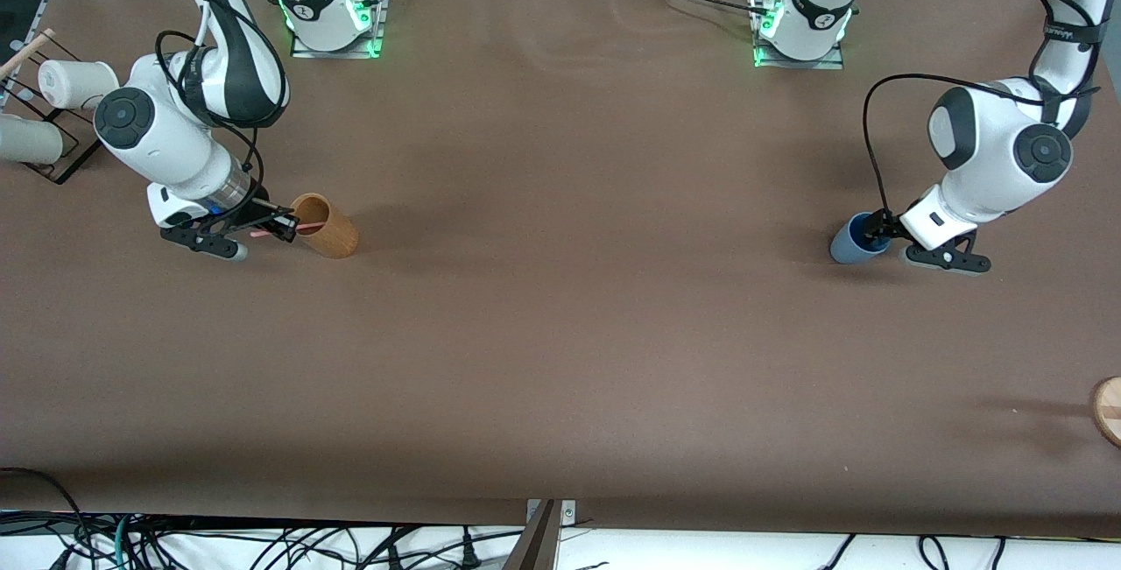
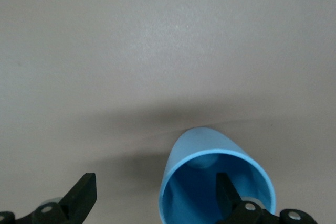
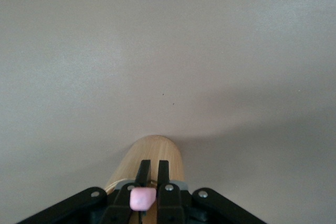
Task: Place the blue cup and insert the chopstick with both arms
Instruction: 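Grasp the chopstick with the right gripper while the left gripper grasps the cup, then carry the blue cup with the left gripper toward the tan tube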
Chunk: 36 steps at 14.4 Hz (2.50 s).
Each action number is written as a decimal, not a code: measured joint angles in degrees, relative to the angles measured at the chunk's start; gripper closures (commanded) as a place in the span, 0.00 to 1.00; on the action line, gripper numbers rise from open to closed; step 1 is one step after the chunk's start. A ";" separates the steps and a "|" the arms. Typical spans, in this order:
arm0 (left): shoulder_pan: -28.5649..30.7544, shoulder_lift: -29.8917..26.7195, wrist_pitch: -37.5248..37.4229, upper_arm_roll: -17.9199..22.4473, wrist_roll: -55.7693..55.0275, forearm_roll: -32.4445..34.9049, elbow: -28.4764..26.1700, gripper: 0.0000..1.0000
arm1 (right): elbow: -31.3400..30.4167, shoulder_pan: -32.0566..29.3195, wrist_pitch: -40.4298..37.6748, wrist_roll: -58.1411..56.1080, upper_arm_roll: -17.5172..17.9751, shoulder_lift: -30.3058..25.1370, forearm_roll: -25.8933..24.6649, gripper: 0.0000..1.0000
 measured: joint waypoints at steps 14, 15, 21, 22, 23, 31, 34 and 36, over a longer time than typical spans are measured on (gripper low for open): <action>-2.31 -0.40 -0.92 -0.01 -1.45 -1.49 1.40 1.00 | 19.58 0.00 -28.33 -3.54 0.25 -4.53 -0.54 1.00; -4.19 -0.48 -3.57 -0.04 -3.15 -3.00 3.36 1.00 | 20.92 0.00 -29.75 -3.74 0.59 -4.57 -1.18 1.00; -21.86 2.10 -13.68 -1.21 -23.75 -6.53 16.32 1.00 | 25.20 0.05 -34.37 -5.96 2.11 -4.59 -4.30 1.00; -24.88 3.52 -14.02 -1.33 -26.46 -8.56 18.30 1.00 | 25.33 0.05 -34.41 -6.65 2.15 -4.59 -4.65 1.00; -27.78 5.25 -14.11 -1.44 -28.71 -10.07 20.42 1.00 | 25.37 0.05 -34.43 -7.29 2.25 -4.58 -4.72 1.00; -44.09 22.17 -18.04 -1.67 -53.12 -11.37 41.35 1.00 | 25.37 0.07 -34.54 -7.55 4.82 -4.17 -4.78 1.00; -46.67 27.17 -18.40 -1.63 -59.63 -11.37 46.04 1.00 | 25.38 0.07 -34.55 -7.16 5.30 -4.08 -4.78 1.00; -47.24 29.24 -18.42 -1.61 -61.74 -11.37 47.67 1.00 | 25.38 0.06 -34.55 -6.07 6.02 -4.04 -4.78 1.00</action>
